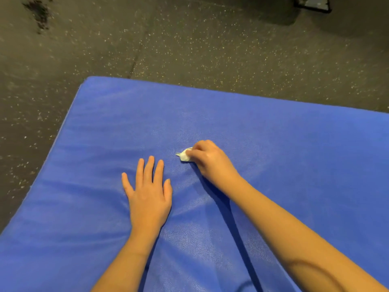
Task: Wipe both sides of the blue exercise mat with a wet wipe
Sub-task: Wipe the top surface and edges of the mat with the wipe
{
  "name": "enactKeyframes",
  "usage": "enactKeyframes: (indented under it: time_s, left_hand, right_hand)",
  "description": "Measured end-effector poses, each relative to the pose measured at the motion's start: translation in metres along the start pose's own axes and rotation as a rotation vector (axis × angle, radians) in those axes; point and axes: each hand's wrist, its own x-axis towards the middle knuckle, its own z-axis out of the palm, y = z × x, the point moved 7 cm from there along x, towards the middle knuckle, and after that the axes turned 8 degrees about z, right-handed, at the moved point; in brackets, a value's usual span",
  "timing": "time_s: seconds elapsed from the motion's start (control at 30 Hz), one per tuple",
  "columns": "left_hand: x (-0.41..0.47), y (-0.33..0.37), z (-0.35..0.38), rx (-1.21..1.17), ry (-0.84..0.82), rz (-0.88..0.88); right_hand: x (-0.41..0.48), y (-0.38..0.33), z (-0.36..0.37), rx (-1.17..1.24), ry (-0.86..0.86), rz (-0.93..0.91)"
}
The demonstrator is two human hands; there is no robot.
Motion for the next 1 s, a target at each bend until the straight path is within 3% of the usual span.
enactKeyframes:
  time_s: [0.07,0.17,0.23,0.3,0.37,0.53,0.7,0.77,0.87,0.93,1.0]
  left_hand:
    - [0.000,0.000,-0.001,-0.010,0.008,-0.004]
    - [-0.001,-0.002,-0.001,-0.017,0.019,-0.004]
    - [-0.001,-0.002,-0.001,-0.015,0.020,-0.006]
    - [-0.001,-0.001,-0.001,-0.011,0.021,-0.005]
    - [0.000,-0.002,-0.001,-0.011,0.023,-0.006]
    - [0.001,-0.002,0.001,-0.018,0.021,0.000]
    - [0.000,-0.002,0.002,-0.025,-0.010,-0.005]
    - [0.000,-0.002,0.001,-0.033,-0.033,-0.005]
    - [0.001,-0.003,0.000,-0.042,-0.066,-0.008]
    - [0.001,-0.002,-0.001,-0.048,-0.075,-0.004]
    - [0.001,-0.001,-0.002,-0.056,-0.068,-0.004]
  right_hand:
    - [0.009,0.022,-0.017,-0.101,0.103,0.080]
    - [-0.006,0.056,-0.028,-0.094,0.333,0.496]
    - [-0.020,0.028,-0.011,-0.053,0.270,0.383]
    - [-0.038,-0.004,0.001,-0.068,0.108,0.106]
    - [-0.044,-0.007,-0.005,-0.131,0.023,0.012]
    - [-0.047,0.020,-0.018,-0.068,0.297,0.428]
    - [-0.072,-0.032,0.000,-0.041,0.027,0.024]
    - [-0.073,-0.012,-0.016,-0.048,0.104,0.134]
    - [-0.088,0.019,-0.027,-0.002,0.296,0.509]
    - [-0.096,-0.004,-0.013,0.037,0.238,0.453]
    - [-0.105,-0.040,0.000,0.024,0.060,0.228]
